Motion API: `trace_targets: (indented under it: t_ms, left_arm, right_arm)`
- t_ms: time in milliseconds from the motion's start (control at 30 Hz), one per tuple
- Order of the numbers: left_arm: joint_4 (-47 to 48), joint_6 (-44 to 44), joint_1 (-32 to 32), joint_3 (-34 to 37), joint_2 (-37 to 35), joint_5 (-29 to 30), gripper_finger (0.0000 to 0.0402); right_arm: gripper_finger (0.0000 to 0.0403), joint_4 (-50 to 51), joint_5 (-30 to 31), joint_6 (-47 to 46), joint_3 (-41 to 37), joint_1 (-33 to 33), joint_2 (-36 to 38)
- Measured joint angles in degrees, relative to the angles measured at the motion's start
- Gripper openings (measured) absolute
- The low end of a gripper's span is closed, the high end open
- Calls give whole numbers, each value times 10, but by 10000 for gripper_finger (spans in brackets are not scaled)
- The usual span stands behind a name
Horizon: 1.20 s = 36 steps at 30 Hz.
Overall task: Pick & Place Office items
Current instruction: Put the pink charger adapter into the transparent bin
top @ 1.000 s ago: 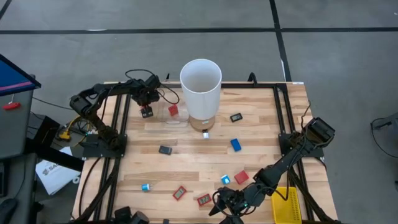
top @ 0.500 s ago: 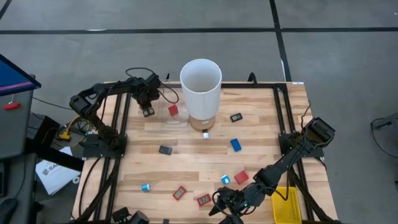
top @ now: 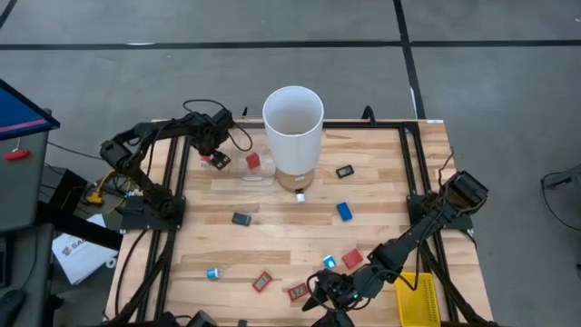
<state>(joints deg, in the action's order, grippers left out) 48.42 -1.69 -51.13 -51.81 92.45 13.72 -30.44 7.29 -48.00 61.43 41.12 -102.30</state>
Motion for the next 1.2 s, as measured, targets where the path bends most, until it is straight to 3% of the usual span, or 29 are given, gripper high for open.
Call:
trace_targets:
  t_ms: [167,333,533,1200]
  left_arm:
    - [0,71,-1,0,-28,0,339]
    - [12,127,-1,0,-71,0,354]
    - [52,157,-4,4,-81,-17,328]
    - [-9,176,-40,39,-68,-55,266]
  right_arm:
    - [297,0,-1,0,0,4,0]
    - [297,0,-1,0,0,5,0]
    - [297,0,1,9,0,12,0]
    - [297,0,2,18,0,20,0]
